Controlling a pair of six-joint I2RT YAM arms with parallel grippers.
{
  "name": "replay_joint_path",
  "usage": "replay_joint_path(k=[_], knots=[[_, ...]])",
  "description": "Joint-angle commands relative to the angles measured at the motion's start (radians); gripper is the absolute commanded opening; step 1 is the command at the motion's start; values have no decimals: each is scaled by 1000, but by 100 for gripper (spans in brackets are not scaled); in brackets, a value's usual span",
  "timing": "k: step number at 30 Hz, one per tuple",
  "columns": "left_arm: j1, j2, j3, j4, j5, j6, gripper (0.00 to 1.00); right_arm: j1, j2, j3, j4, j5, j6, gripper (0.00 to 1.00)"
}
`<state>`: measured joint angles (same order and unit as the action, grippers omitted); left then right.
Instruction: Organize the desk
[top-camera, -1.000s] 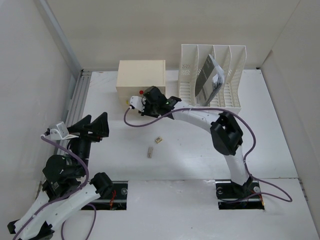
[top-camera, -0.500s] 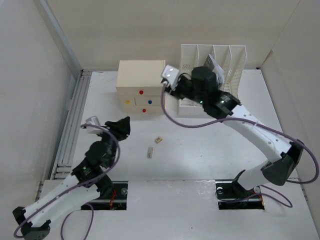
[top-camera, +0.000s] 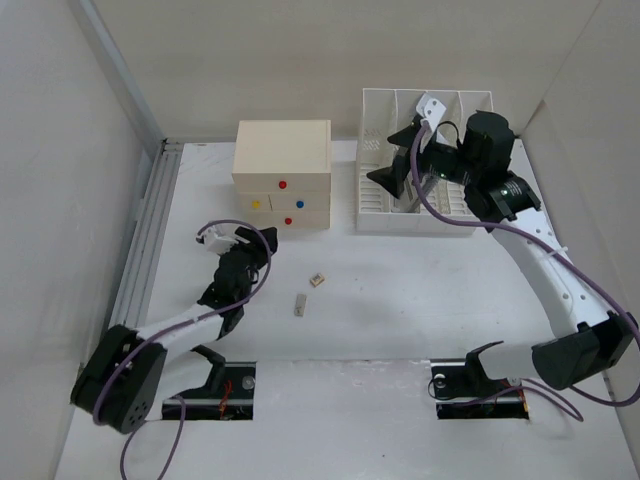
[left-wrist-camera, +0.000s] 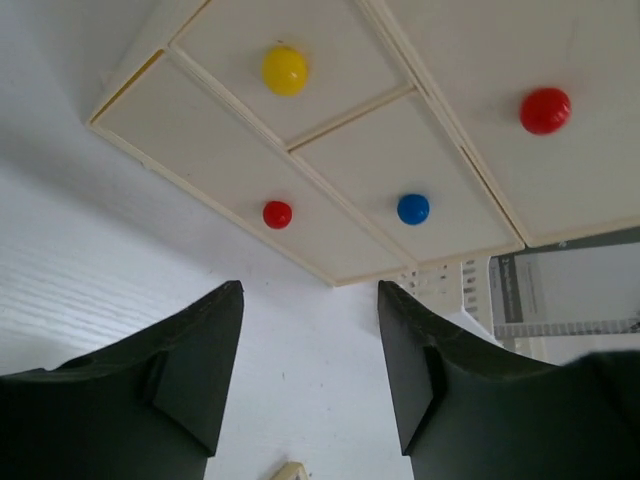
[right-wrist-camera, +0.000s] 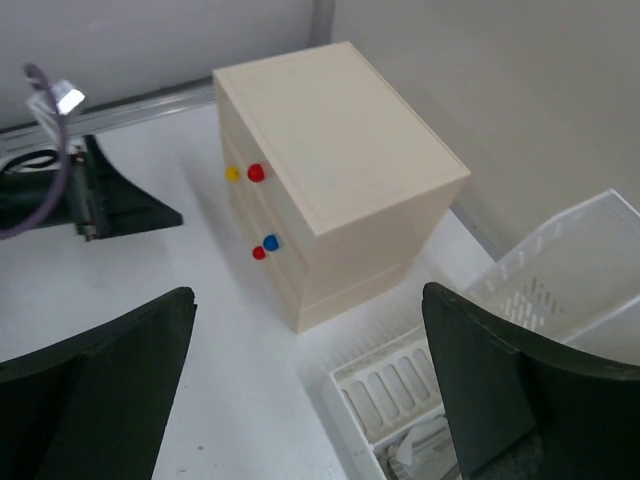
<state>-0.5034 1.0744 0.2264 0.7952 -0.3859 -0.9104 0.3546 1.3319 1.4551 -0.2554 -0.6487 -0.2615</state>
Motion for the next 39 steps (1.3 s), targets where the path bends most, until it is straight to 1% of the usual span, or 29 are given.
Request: replay_joint_path(k=[1, 2, 3, 4, 5, 7, 8, 9, 10, 11, 12, 15, 22, 25, 29, 31, 37, 39], knots=[[87, 132, -50, 384, 232, -110, 54, -14, -39, -9, 77, -135, 31, 100], [133, 169, -50, 424, 267, -126, 57, -14, -39, -9, 77, -135, 31, 98], [173, 249, -50, 520, 333, -149, 57, -14, -39, -18, 77, -126, 31, 95], [174, 249, -50, 562, 366, -166, 58, -14, -48, -18, 77, -126, 31, 95], [205, 336, -50, 609, 399, -180, 59, -14, -48, -18, 77, -126, 31, 91], [227, 425, -50, 712, 479, -220, 62, -14, -48, -29, 87, -126, 31, 85], [227, 521, -41, 822, 507, -220, 63, -14, -48, -38, 87, -126, 31, 81], [239, 568, -23, 866, 533, -237, 63, -14, -48, -38, 87, -126, 31, 78], [250, 614, -13, 906, 550, -257, 65, -14, -48, -38, 87, -126, 31, 76], [250, 659, -3, 1005, 576, -287, 65, -14, -48, -38, 87, -126, 31, 74], [250, 744, -2, 1056, 576, -301, 65, -14, -48, -38, 87, -126, 31, 73], [259, 864, 23, 1166, 576, -328, 66, -14, -48, -48, 87, -126, 31, 73], [259, 953, 87, 1178, 536, -355, 66, -14, -37, -48, 87, -126, 31, 73], [259, 963, 123, 1139, 512, -355, 62, -14, -28, -48, 87, -126, 22, 73], [250, 954, 149, 1081, 492, -355, 48, -14, -8, -58, 87, -135, 22, 73], [240, 953, 159, 1056, 467, -355, 45, -14, -8, -58, 87, -135, 22, 73], [207, 943, 168, 1026, 374, -364, 44, -14, -8, -58, 87, -144, 22, 73], [195, 943, 168, 1059, 331, -375, 44, -14, -8, -58, 87, -144, 22, 73]])
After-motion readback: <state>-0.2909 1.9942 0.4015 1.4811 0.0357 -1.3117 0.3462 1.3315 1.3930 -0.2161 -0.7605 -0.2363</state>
